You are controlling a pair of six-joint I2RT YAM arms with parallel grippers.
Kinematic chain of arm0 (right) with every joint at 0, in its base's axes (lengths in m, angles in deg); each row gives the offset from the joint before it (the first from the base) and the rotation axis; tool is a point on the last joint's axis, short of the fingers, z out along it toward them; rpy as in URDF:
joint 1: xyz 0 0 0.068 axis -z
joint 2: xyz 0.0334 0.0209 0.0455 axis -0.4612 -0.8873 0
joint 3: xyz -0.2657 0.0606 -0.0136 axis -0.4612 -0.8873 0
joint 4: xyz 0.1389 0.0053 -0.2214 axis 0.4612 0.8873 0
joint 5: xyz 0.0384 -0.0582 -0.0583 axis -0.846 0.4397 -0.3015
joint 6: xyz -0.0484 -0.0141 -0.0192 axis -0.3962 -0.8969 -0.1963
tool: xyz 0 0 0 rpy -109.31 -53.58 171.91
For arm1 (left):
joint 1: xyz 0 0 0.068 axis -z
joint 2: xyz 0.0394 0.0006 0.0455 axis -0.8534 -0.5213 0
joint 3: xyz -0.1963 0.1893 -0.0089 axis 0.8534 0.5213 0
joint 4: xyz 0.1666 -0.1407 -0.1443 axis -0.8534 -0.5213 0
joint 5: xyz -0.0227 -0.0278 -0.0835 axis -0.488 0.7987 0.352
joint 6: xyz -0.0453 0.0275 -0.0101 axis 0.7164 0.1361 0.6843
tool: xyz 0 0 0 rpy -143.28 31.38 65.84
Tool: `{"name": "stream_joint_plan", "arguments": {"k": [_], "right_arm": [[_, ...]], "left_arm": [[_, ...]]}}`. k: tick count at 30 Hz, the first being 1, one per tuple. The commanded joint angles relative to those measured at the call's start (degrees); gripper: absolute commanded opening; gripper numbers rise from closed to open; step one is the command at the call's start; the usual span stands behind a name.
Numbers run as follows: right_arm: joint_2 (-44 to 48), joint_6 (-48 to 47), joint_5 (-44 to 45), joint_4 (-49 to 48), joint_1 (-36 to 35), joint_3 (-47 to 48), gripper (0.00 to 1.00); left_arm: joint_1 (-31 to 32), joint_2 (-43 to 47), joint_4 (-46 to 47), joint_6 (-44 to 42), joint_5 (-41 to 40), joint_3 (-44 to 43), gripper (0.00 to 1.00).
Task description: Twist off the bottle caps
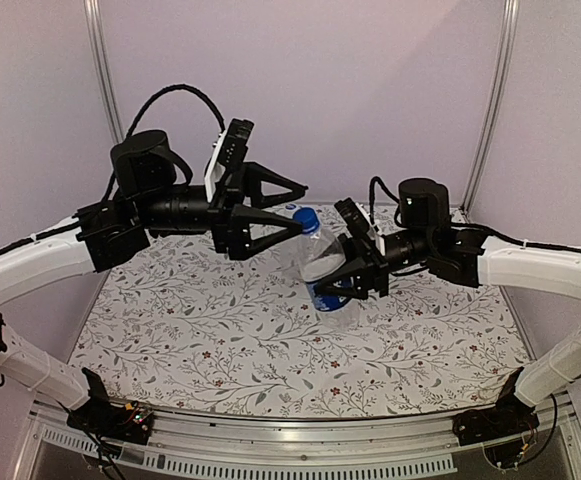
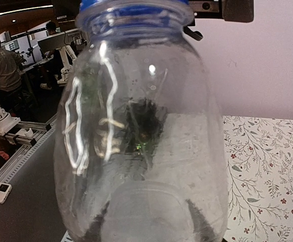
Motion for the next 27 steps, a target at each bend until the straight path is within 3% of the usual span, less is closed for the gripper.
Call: {"name": "stream_joint_plan", "arguments": {"k": [1, 16, 27], "right_arm": [[-1.3, 0.3, -3.6, 0.4, 0.2, 2.1, 0.41], [-1.9, 0.6, -4.4, 0.7, 0.1, 2.4, 0.41], [-1.5, 0.4, -1.1, 1.1, 0.1, 1.8, 0.41]], "left_arm": [[-1.0, -2.3, -0.5, -1.4, 6.7, -2.8, 0.76], [-1.3, -6.6, -2.4, -1.8, 9.8, -5.9, 0.52], [-1.3, -6.1, -2.4, -1.3, 8.7, -5.1, 0.26]]}}
